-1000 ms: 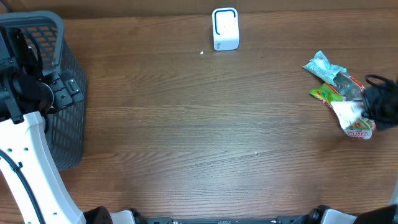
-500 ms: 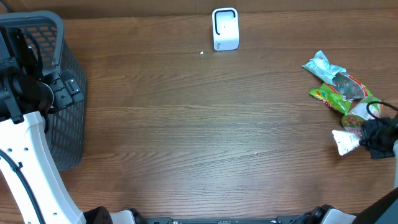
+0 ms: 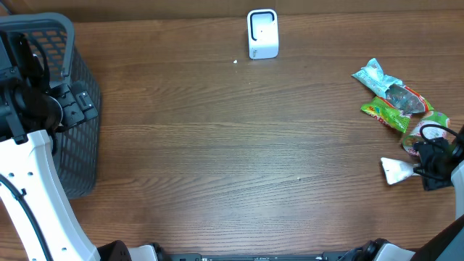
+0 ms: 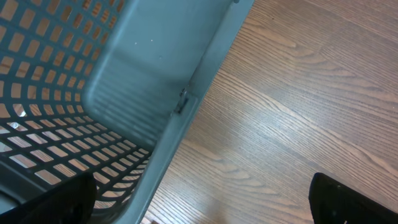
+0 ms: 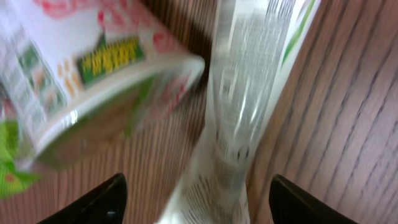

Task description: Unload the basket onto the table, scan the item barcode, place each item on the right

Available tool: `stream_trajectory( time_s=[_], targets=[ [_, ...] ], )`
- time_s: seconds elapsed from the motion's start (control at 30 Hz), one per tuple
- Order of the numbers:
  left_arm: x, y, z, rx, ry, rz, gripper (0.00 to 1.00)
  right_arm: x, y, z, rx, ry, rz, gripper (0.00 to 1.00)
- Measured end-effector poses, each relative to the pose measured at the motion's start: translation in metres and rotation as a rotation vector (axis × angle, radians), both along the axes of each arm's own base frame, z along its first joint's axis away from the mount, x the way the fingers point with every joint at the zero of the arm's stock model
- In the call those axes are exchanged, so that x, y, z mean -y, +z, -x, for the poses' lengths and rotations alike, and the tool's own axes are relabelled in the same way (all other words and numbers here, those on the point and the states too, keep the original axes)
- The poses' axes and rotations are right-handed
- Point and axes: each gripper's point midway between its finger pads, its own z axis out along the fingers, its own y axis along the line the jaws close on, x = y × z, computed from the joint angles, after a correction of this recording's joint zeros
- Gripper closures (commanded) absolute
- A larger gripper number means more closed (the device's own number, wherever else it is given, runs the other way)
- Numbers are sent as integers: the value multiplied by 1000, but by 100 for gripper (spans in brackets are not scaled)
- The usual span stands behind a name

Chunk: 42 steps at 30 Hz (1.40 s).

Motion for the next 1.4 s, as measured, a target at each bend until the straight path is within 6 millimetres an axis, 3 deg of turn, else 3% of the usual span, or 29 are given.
stream_trajectory(
  time_s=[0.13,0.2,0.3,0.4,0.5,0.7,0.83,1.07,1.4],
  targets=[
    [0,0,0,0,0,0,0,-15,12,4,-4,64,-52,24],
    [0,0,0,0,0,0,0,-18,28,-1,37,100,-55,25],
    [0,0,0,0,0,0,0,-31,68,-15,161,199,-51,22],
    [0,0,0,0,0,0,0,-57,108,-26,299,336,-29,18],
    [0,0,0,0,0,0,0,-98,140,-29,415,506,-17,16],
    [0,0,0,0,0,0,0,-169,178,-19,559,788,-4,11],
    [0,0,0,0,0,0,0,-204,190,-9,610,929,-6,10],
    [0,0,0,0,0,0,0,-236,189,2,612,1067,-34,9],
    [0,0,0,0,0,0,0,-252,195,9,621,1190,-7,2]
  ],
)
